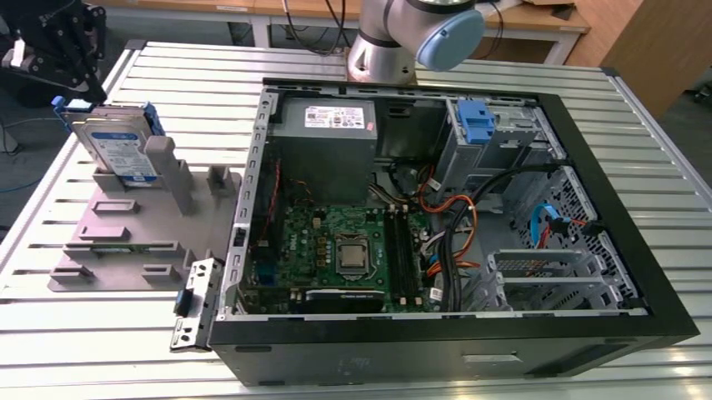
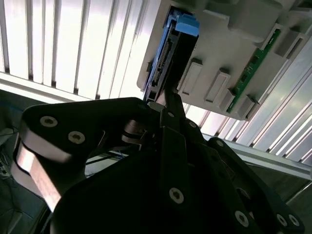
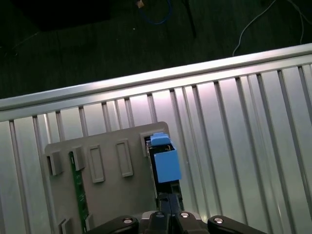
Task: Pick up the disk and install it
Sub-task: 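Pick up the disk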
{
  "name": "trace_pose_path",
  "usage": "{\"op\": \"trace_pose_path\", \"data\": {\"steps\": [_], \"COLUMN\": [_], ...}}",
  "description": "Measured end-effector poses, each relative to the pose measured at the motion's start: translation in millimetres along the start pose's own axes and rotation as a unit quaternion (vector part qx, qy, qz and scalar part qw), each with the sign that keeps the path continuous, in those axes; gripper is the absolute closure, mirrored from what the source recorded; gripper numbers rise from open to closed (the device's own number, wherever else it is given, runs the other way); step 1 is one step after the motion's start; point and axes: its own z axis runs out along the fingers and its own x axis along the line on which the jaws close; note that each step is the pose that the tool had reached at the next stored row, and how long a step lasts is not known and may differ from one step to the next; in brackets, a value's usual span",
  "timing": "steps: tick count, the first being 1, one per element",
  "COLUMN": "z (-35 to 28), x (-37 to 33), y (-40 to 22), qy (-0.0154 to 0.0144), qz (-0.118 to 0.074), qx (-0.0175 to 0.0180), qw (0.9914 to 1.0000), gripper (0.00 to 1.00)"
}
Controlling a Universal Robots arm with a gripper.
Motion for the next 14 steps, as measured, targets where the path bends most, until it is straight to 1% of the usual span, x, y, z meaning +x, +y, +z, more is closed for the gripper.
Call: {"op": "trace_pose_path", "data": {"steps": [3,12,14], "z": [0.5,2.0,2.2], "x": [0.0,-0.3,-0.5], "y": [-0.1,-0.3,-1.2], "qy": [-0.0003,-0.0003,-0.0004], "qz": [0.005,0.005,0.005], "qx": [0.0002,0.0002,0.0004], "qw": [0.99999,0.99999,0.99999], "gripper": [0.89,0.89,0.89]}}
